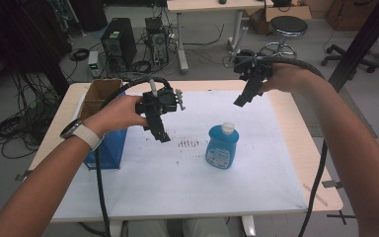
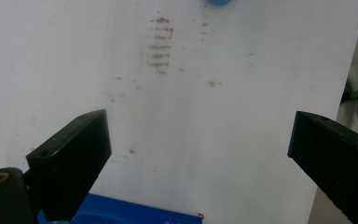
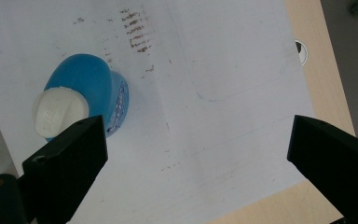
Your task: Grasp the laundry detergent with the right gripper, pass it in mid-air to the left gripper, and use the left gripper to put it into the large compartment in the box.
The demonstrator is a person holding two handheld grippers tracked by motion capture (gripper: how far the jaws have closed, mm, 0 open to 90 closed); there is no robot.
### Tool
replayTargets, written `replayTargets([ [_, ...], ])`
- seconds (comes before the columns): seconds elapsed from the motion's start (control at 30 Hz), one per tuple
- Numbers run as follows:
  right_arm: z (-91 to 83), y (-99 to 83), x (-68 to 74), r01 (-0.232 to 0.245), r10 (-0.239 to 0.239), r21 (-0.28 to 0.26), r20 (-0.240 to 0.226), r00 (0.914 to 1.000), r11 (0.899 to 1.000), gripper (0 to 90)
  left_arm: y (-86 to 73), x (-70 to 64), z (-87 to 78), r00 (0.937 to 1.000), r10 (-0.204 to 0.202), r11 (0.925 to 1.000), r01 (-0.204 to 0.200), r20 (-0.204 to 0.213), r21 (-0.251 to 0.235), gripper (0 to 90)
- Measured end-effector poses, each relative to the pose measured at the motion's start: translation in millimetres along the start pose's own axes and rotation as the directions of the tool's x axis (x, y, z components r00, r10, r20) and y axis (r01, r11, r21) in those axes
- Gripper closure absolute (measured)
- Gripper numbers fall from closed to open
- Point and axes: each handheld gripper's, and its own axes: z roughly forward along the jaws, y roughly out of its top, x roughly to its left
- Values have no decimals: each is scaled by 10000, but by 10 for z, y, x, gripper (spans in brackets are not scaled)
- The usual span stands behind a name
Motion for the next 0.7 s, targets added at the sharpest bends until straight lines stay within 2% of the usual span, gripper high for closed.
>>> replayTargets([
  [0.7,-205,-93,202,-187,187,-198,-18,9998,9996,48,-18,-34,-47,10000,-37,9999,37,-90,-101,63],
])
